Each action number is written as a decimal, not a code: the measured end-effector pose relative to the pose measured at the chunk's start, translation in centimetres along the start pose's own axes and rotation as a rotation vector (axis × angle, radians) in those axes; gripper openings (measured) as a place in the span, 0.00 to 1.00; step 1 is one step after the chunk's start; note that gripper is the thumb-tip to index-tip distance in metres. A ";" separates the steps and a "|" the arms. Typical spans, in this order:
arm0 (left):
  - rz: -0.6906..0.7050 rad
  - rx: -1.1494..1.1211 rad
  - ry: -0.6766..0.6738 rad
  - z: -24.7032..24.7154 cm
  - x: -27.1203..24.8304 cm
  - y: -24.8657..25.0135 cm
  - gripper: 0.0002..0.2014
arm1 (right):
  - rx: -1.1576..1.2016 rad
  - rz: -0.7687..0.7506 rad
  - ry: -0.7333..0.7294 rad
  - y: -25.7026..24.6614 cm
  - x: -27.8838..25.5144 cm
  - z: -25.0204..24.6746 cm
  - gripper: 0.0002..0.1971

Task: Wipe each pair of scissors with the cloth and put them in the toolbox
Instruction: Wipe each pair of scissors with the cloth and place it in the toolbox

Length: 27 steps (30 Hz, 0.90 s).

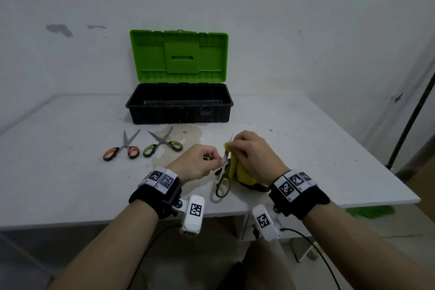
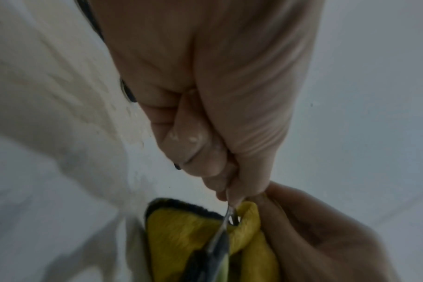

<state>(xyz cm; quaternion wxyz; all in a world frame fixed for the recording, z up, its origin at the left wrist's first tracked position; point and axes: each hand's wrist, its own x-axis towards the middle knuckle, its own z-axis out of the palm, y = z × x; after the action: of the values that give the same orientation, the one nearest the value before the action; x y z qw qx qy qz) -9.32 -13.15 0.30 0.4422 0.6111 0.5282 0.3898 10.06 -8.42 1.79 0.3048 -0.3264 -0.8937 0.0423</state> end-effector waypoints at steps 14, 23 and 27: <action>-0.052 0.008 -0.048 0.0 -0.2 -0.2 0.08 | 0.032 0.067 -0.053 -0.7 -0.2 -0.5 0.10; -0.075 0.031 0.042 -0.2 -0.1 -0.3 0.09 | 0.111 0.112 0.002 -1.5 -0.7 -0.6 0.09; -0.037 0.057 -0.010 0.0 -0.1 0.2 0.09 | 0.045 0.072 -0.058 -1.6 -0.8 0.0 0.09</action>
<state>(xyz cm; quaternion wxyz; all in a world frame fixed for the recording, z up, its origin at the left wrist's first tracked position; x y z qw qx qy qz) -9.24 -13.25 0.44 0.4341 0.6157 0.5481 0.3634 9.62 -10.13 1.83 0.2846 -0.3502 -0.8885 0.0829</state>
